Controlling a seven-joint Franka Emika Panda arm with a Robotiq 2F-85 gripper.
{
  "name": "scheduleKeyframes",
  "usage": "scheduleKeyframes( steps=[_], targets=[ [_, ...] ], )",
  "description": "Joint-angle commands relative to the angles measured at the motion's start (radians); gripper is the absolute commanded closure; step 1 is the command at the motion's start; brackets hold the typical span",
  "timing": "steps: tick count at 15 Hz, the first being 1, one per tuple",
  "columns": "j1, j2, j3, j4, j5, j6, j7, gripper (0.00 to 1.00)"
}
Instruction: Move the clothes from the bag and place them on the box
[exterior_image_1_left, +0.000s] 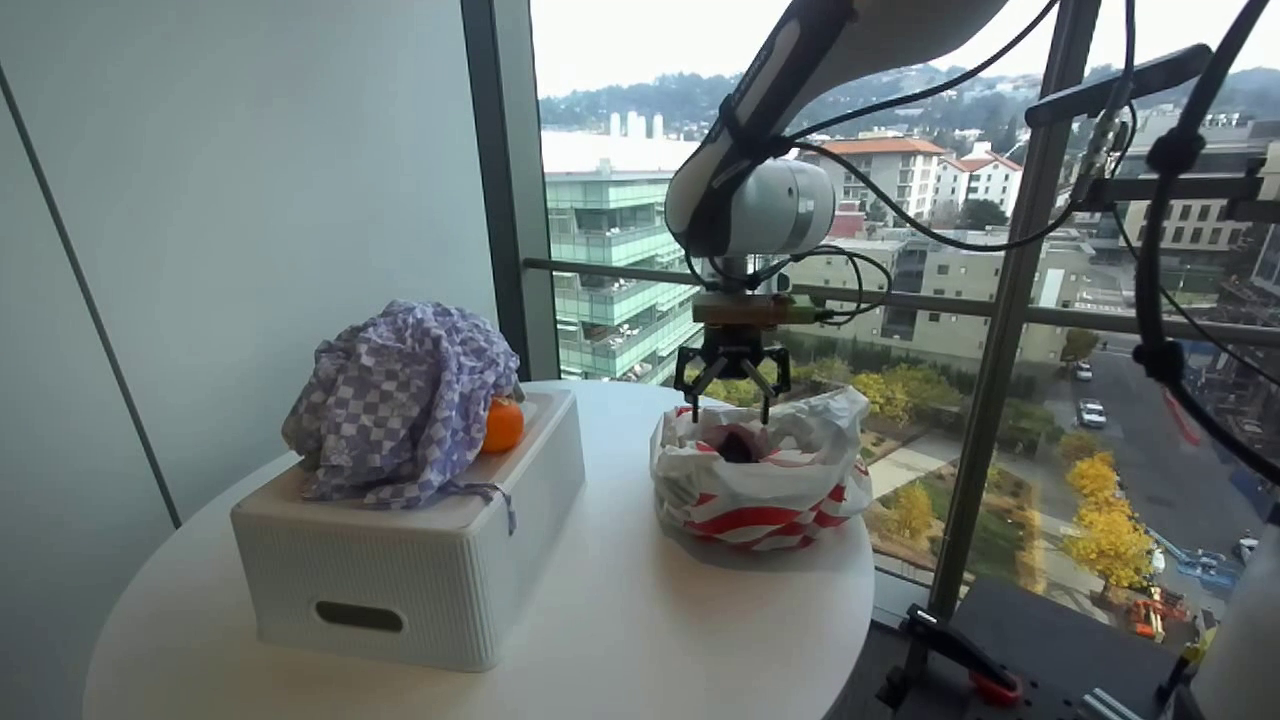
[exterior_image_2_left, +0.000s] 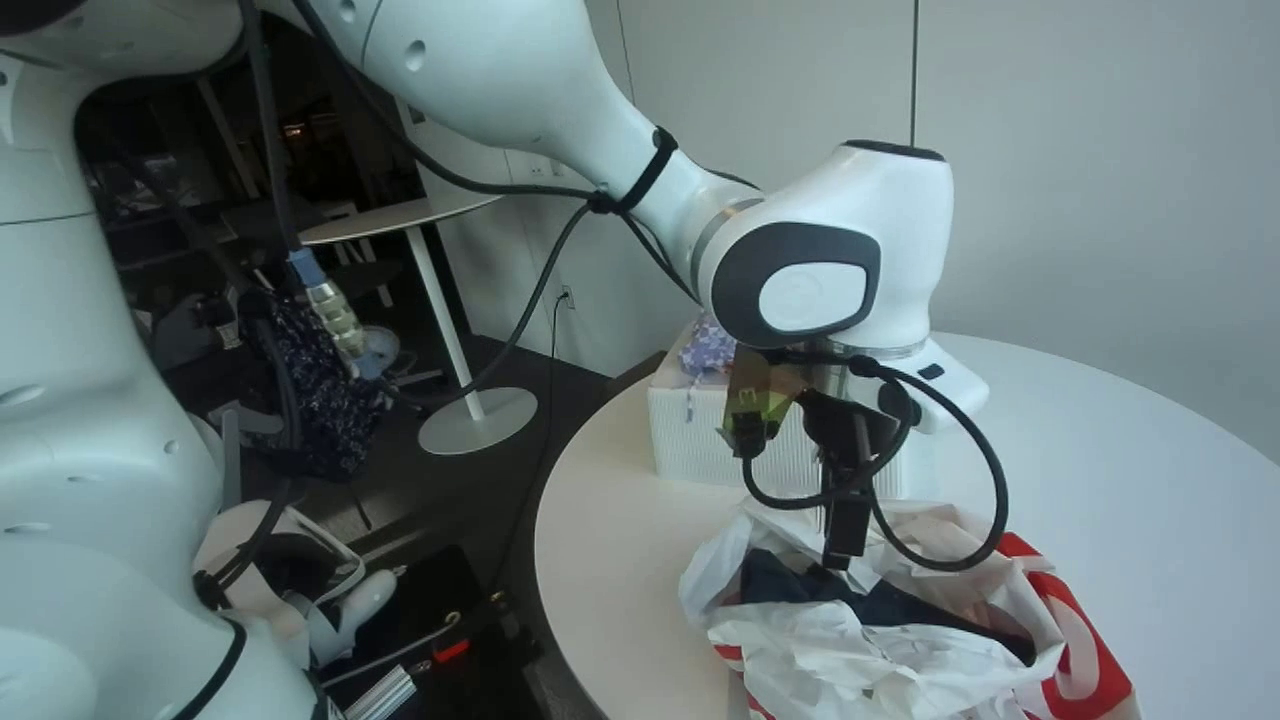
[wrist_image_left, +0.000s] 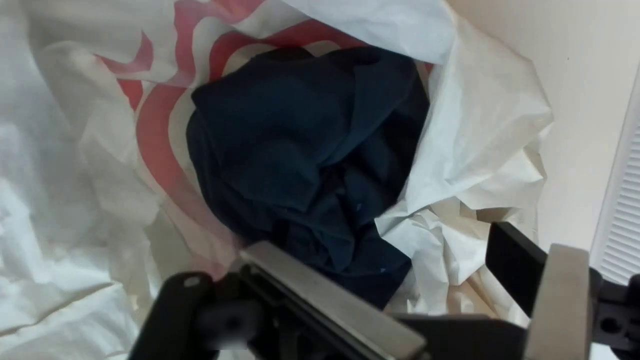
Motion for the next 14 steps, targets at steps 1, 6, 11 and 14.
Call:
scheduleKeyframes(
  steps=[1, 6, 11, 14],
  targets=[
    [-0.013, 0.022, -0.013, -0.109, 0.092, 0.147, -0.042, 0.00],
    [-0.020, 0.103, -0.031, -0.183, 0.124, 0.331, -0.044, 0.00],
    [-0.021, 0.186, 0.024, -0.194, 0.233, 0.506, -0.081, 0.00],
    [-0.019, 0.211, 0.036, -0.193, 0.257, 0.565, -0.077, 0.15]
  ],
)
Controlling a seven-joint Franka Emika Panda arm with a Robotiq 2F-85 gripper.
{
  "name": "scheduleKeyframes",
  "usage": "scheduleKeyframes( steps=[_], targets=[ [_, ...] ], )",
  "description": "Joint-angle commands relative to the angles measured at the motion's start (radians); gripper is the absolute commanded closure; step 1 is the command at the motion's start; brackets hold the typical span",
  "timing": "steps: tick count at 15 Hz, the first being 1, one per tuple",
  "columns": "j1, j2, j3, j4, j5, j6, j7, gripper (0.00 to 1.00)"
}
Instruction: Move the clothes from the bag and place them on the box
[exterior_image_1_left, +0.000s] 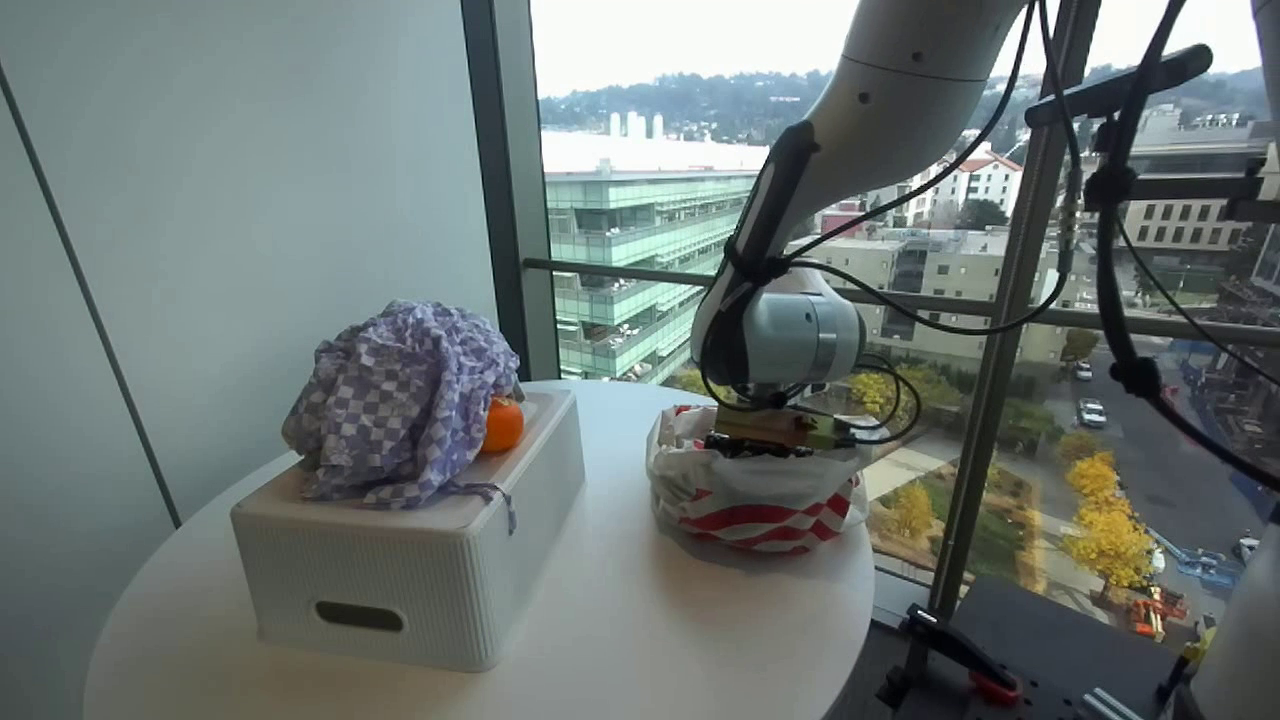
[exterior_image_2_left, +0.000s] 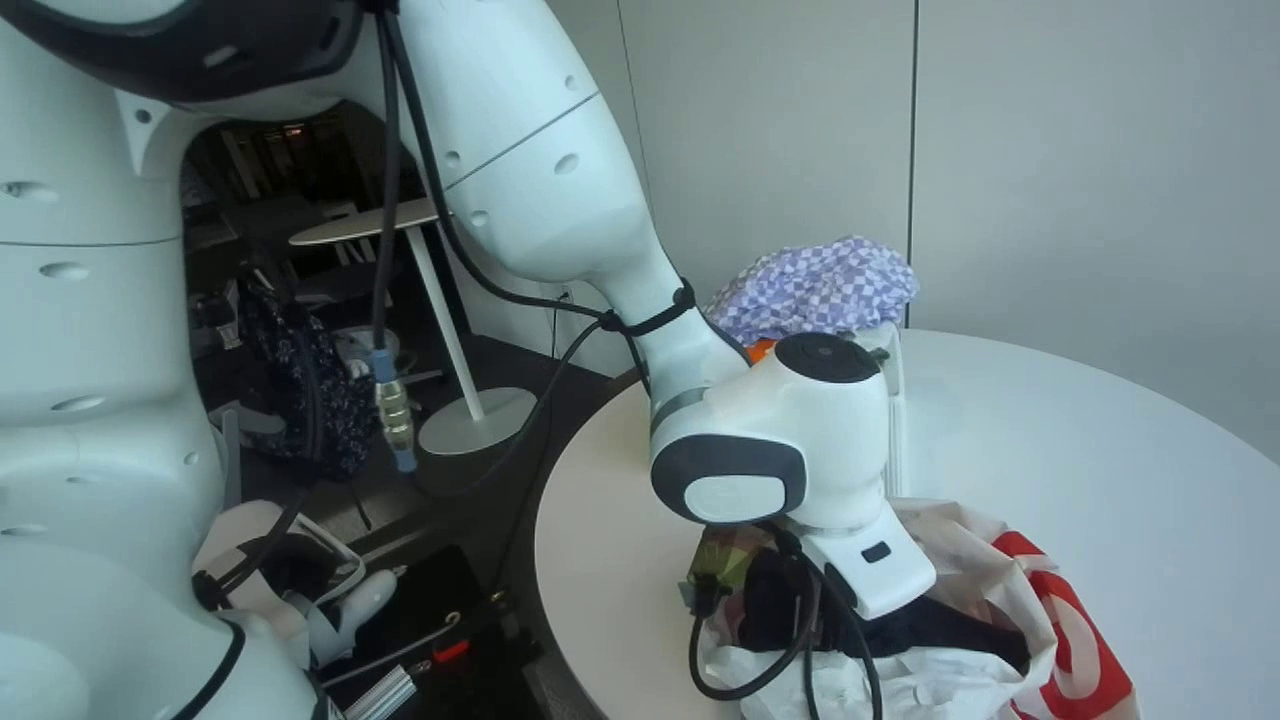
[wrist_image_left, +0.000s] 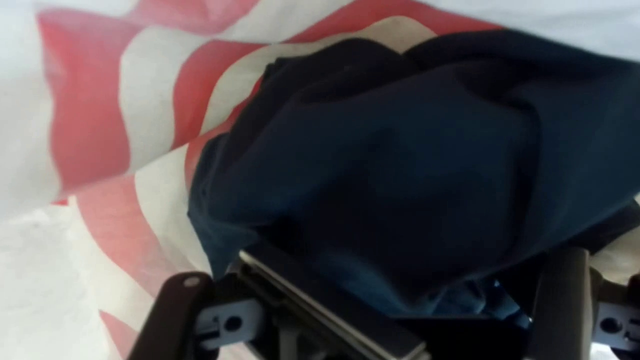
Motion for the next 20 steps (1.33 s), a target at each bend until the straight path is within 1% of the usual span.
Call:
scheduleKeyframes(
  steps=[1, 2, 3, 5, 6, 8, 9, 10, 11, 12, 13, 14, 20],
  targets=[
    [0.005, 0.027, 0.009, -0.002, 0.032, 0.092, -0.018, 0.27],
    [0.004, 0.028, 0.008, -0.001, 0.030, 0.102, -0.018, 0.34],
    [0.003, 0.026, 0.006, -0.002, 0.030, 0.110, -0.015, 0.44],
    [0.007, 0.006, 0.001, -0.010, 0.024, 0.110, -0.012, 0.57],
    [0.013, -0.008, -0.008, -0.013, 0.016, 0.103, -0.005, 0.66],
    [0.017, -0.024, -0.016, -0.011, 0.010, 0.088, 0.000, 0.79],
    [0.024, -0.036, -0.024, -0.011, 0.001, 0.074, 0.007, 0.88],
    [0.027, -0.049, -0.026, -0.012, -0.003, 0.068, 0.006, 0.94],
    [0.038, -0.063, -0.036, -0.012, -0.013, 0.059, 0.015, 0.96],
    [0.041, -0.075, -0.038, -0.012, -0.018, 0.053, 0.015, 0.97],
    [0.050, -0.085, -0.046, -0.012, -0.025, 0.053, 0.022, 0.93],
    [0.060, -0.097, -0.057, -0.010, -0.037, 0.050, 0.030, 0.95],
    [0.103, -0.172, -0.118, -0.009, -0.129, 0.031, 0.095, 0.94]
  ],
)
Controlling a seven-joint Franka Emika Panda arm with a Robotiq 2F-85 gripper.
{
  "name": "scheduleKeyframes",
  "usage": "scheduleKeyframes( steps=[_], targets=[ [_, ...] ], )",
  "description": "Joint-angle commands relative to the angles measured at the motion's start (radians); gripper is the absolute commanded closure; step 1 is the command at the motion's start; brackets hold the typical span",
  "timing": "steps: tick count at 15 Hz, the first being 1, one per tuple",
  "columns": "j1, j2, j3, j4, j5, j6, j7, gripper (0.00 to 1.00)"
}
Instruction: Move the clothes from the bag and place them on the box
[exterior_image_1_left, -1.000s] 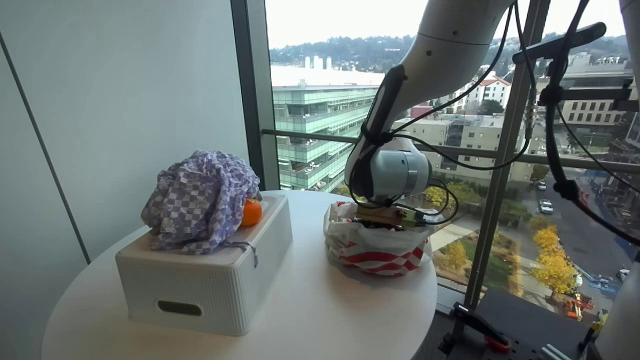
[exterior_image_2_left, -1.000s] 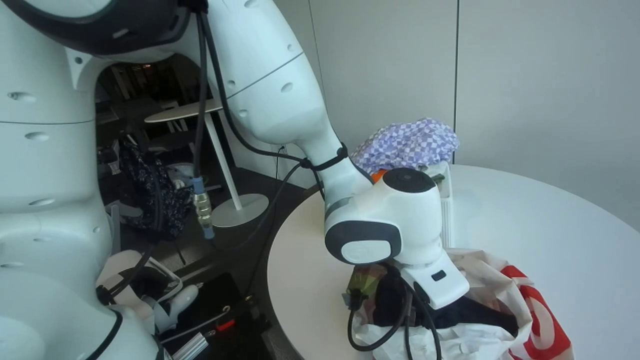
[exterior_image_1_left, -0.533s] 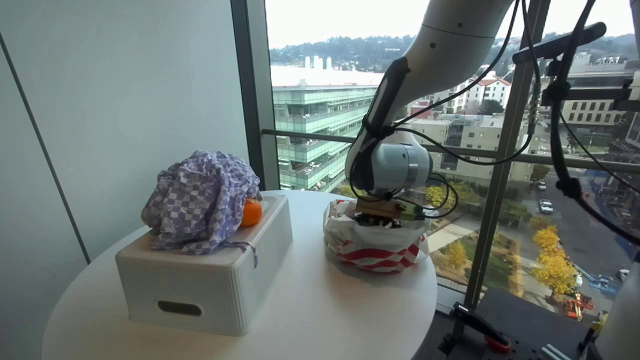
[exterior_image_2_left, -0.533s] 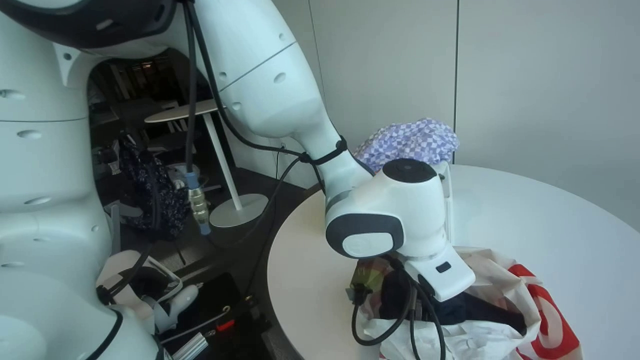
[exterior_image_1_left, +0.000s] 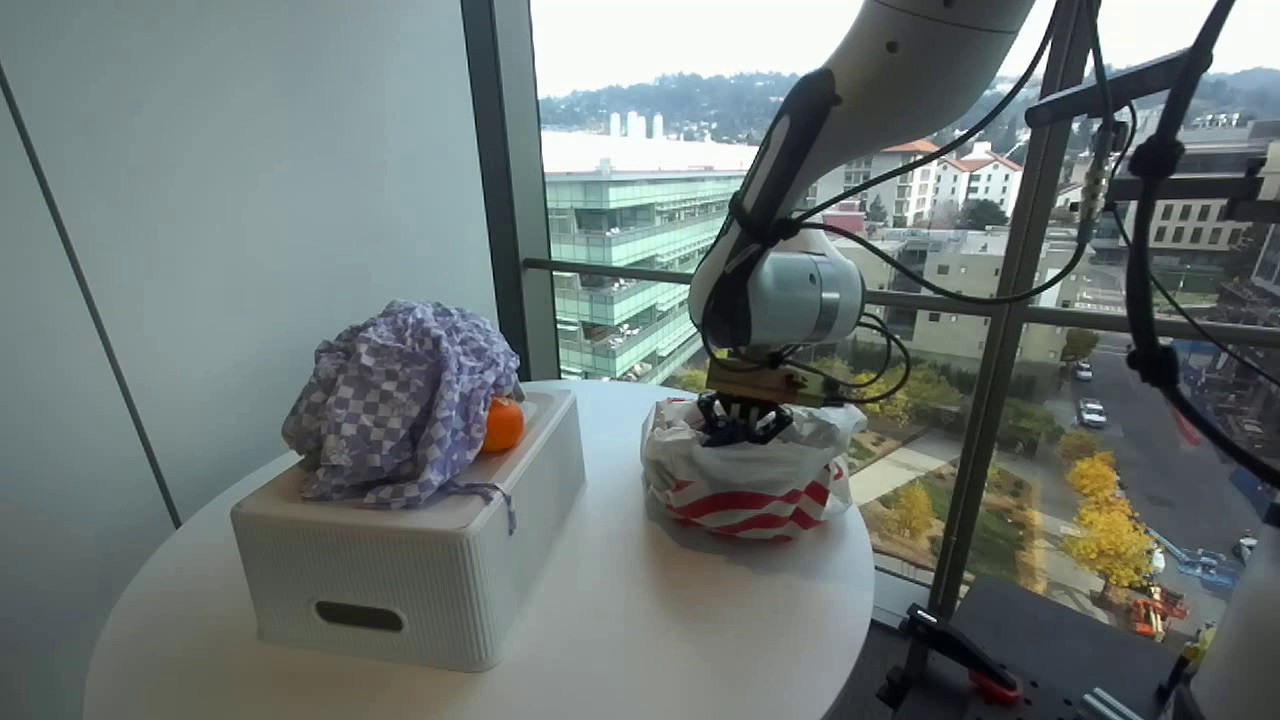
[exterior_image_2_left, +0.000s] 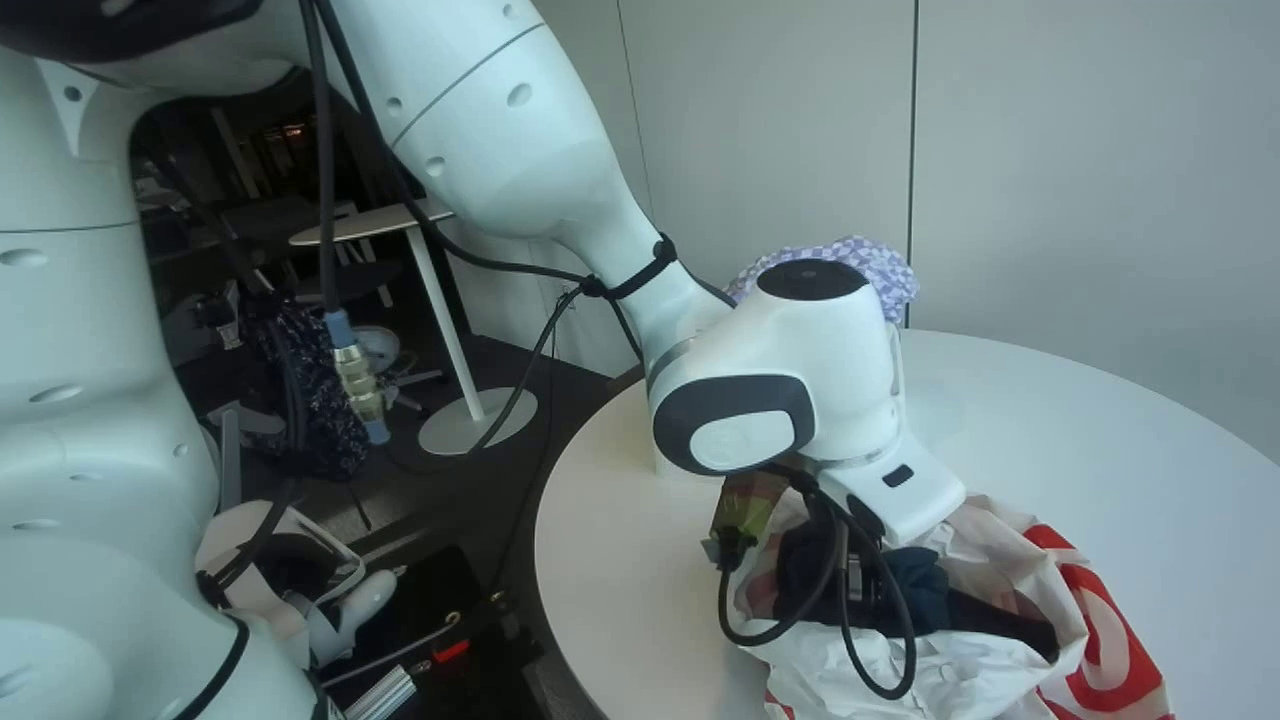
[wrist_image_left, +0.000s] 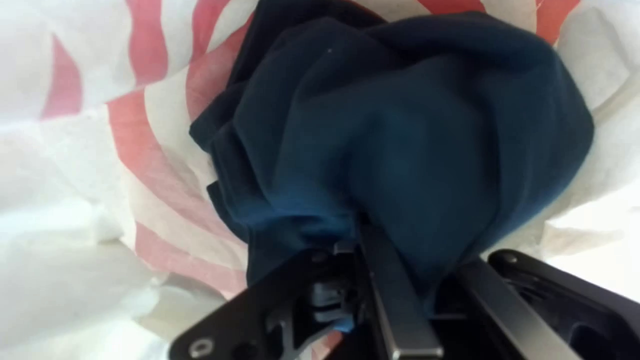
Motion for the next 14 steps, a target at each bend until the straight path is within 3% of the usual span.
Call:
scheduleKeyframes(
  steps=[1, 5, 8, 12, 13, 14],
  targets=[
    [0.047, -0.092, -0.066, -0.020, -0.097, -0.011, 0.080, 0.94],
    [0.105, -0.219, -0.176, -0.040, -0.336, 0.003, 0.235, 0.94],
    [0.107, -0.330, -0.210, -0.031, -0.532, -0.032, 0.346, 0.94],
    [0.088, -0.492, -0.174, -0.024, -0.631, -0.112, 0.348, 0.94],
    [-0.010, -0.517, -0.066, -0.024, -0.623, -0.102, 0.330, 0.94],
    [-0.023, -0.547, -0.040, -0.025, -0.612, -0.090, 0.318, 0.94]
  ],
)
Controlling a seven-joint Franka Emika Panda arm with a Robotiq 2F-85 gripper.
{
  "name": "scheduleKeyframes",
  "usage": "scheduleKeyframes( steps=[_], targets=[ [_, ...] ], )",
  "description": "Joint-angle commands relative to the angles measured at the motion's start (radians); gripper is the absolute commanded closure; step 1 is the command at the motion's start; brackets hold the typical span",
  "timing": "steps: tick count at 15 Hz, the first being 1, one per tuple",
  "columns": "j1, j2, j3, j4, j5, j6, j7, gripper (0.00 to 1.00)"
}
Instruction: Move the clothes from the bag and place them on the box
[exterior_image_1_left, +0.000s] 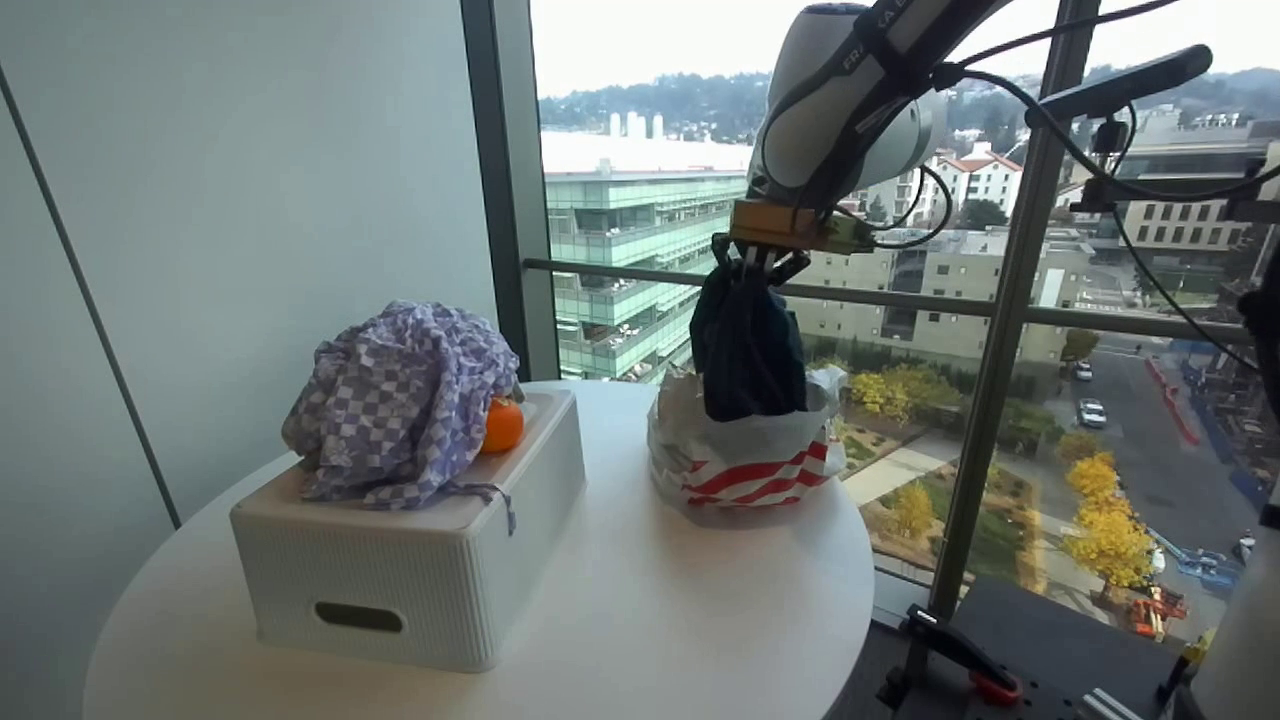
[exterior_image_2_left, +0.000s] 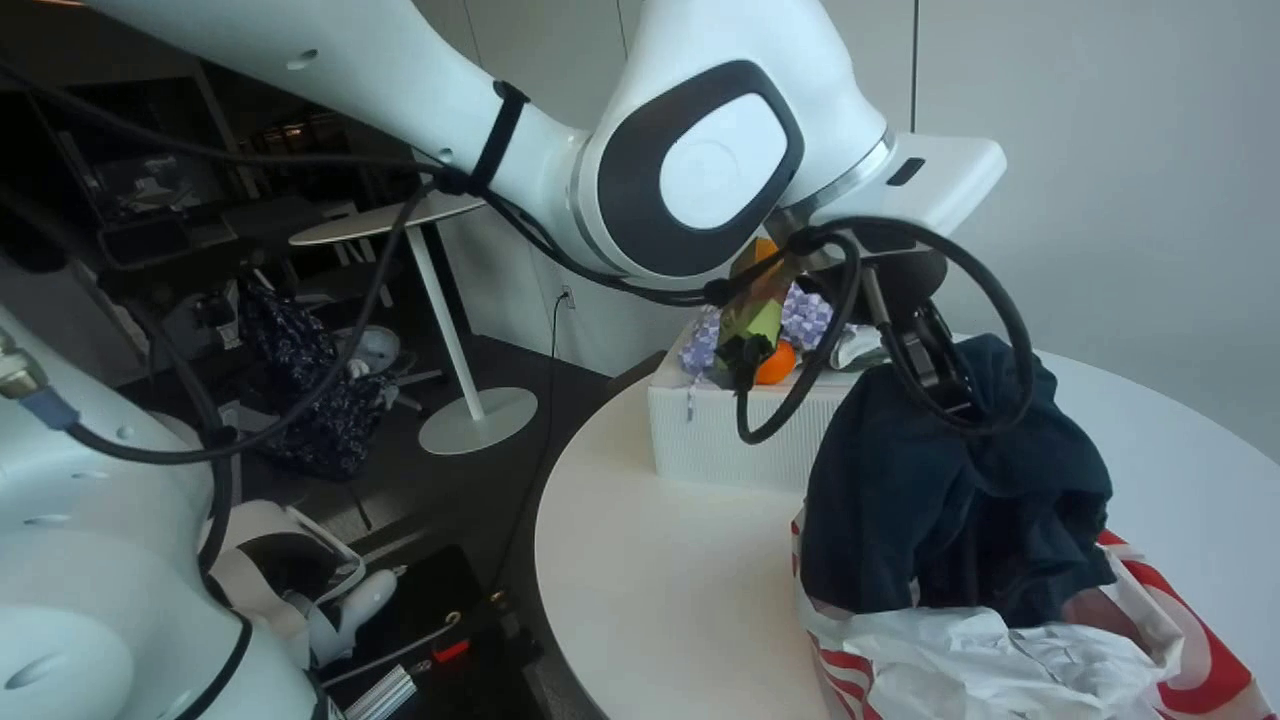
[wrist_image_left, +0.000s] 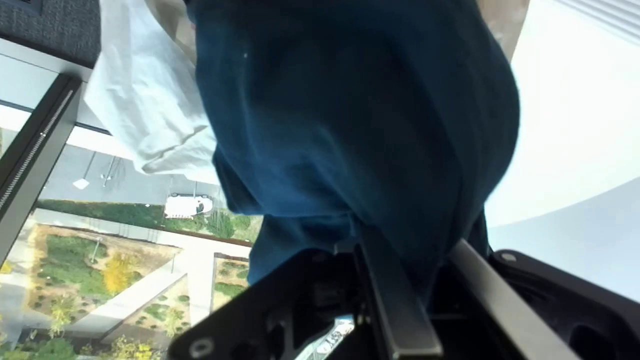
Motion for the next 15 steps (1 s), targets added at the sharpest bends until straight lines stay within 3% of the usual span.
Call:
scheduleKeyframes(
  steps=[1, 5, 10, 15],
  targets=[
    [-0.122, -0.138, 0.160, -0.014, -0.017, 0.009, -0.014, 0.93],
    [-0.191, -0.196, 0.315, 0.058, -0.018, -0.025, -0.023, 0.93],
    [-0.237, -0.185, 0.515, 0.248, -0.101, -0.115, 0.027, 0.93],
    [-0.204, -0.054, 0.679, 0.501, -0.278, -0.261, 0.096, 0.93]
  ],
)
